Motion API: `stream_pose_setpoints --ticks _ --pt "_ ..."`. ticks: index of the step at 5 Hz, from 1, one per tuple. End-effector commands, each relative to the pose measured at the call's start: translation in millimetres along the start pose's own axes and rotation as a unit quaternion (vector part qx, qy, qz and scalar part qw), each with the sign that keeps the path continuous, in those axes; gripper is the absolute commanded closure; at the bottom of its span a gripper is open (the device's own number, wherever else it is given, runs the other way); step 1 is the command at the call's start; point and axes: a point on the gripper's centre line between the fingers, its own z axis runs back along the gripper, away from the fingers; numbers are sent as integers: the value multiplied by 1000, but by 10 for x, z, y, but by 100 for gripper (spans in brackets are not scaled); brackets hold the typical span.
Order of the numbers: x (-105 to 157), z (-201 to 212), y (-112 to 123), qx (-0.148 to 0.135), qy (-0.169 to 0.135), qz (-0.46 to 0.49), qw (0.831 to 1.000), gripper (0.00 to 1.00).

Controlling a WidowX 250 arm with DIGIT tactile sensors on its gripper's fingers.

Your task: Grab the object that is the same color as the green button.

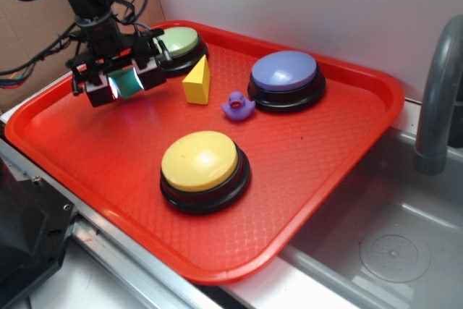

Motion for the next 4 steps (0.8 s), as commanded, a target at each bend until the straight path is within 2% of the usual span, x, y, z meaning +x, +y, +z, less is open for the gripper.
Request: stream_pose_setpoints --ticks 1,2,3,4 --pt "-341 672 -100 -45 10 -133 990 100" --pt "-574 933 -71 -53 42 -232 970 100" --pt "-671 1084 -12 -45 84 -332 939 100" --pt "-707 1206 50 -42 103 -416 903 100"
